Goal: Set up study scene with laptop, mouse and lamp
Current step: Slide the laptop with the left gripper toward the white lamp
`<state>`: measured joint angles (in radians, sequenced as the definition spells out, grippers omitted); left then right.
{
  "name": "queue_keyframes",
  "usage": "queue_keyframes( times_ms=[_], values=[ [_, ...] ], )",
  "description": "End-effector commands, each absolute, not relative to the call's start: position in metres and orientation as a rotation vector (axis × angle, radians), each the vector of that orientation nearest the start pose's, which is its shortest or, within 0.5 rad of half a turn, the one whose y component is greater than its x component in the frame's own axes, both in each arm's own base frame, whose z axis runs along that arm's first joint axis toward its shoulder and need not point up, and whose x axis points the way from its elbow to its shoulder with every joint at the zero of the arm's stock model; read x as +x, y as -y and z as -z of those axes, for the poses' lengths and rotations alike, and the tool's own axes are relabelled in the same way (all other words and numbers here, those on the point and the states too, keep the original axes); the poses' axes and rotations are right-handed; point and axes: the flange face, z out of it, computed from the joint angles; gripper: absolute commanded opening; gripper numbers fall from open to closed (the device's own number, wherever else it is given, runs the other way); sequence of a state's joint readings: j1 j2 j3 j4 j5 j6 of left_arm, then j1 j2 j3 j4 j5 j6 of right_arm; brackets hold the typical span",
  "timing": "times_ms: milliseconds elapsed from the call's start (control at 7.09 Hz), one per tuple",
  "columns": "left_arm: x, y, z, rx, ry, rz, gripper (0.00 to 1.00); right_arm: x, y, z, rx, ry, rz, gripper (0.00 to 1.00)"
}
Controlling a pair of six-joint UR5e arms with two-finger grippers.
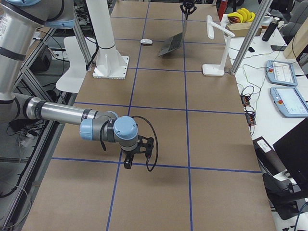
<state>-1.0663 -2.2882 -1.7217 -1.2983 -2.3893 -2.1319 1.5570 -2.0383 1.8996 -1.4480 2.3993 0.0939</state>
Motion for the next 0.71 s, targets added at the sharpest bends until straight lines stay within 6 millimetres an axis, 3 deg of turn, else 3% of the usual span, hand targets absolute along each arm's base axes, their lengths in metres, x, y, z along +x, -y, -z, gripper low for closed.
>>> queue_keyframes(
  times_ms=[0,282,565],
  values=[
    [0.303,0.625,-0.151,-0.634,-0.844,1.306,0.00,0.056,0.299,-0.665,-0.062,0.822,-0.089,1.00],
    [0.357,0.618,-0.135,-0.602,-0.814,1.354,0.00,0.055,0.299,-0.670,-0.073,0.824,-0.095,1.00],
    [0.400,0.619,-0.136,-0.568,-0.829,1.398,0.00,0.055,0.298,-0.675,-0.082,0.825,-0.099,1.00]
  ],
)
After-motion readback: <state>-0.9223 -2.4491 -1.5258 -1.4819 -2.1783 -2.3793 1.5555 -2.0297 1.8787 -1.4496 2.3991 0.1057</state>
